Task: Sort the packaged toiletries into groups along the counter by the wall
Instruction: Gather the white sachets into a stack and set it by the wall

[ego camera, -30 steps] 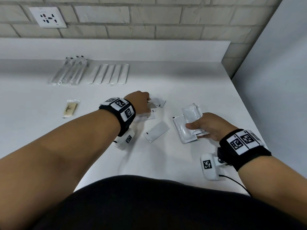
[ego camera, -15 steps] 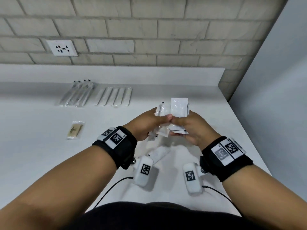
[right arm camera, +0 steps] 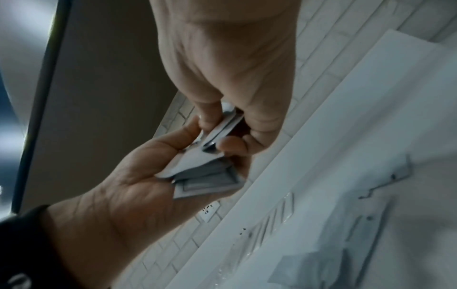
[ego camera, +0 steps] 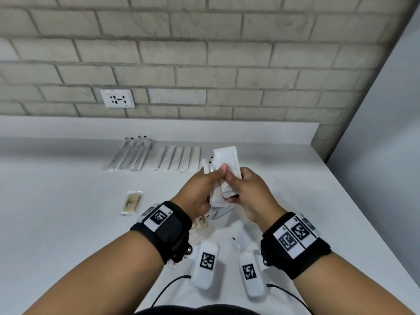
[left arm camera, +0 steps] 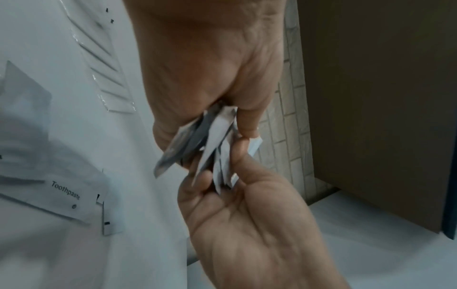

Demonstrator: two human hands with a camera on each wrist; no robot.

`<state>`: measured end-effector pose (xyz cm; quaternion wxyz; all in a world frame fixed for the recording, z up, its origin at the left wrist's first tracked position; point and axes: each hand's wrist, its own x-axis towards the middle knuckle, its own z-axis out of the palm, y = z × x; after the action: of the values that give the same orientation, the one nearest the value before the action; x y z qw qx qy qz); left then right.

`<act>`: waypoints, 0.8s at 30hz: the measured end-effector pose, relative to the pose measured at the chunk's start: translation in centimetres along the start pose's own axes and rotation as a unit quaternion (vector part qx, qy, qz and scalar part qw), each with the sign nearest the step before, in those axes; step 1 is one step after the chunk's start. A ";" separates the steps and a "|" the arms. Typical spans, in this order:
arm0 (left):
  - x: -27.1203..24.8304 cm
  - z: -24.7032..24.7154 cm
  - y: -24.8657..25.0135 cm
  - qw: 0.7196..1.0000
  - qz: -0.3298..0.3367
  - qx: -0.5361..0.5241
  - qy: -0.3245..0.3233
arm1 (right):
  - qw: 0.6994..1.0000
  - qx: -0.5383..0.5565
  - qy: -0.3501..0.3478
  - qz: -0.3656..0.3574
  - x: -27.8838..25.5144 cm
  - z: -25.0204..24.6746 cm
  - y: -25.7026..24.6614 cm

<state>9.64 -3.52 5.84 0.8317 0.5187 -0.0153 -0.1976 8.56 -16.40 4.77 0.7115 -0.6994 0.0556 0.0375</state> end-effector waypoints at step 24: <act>-3.3 -8.1 4.8 0.994 0.023 0.074 -0.075 | 0.970 -0.002 0.075 -0.230 -0.5 6.6 -2.0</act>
<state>9.98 6.41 6.91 0.7918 0.5622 -0.1036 -0.2152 8.52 -9.85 6.87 0.6933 -0.6959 -0.0535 -0.1793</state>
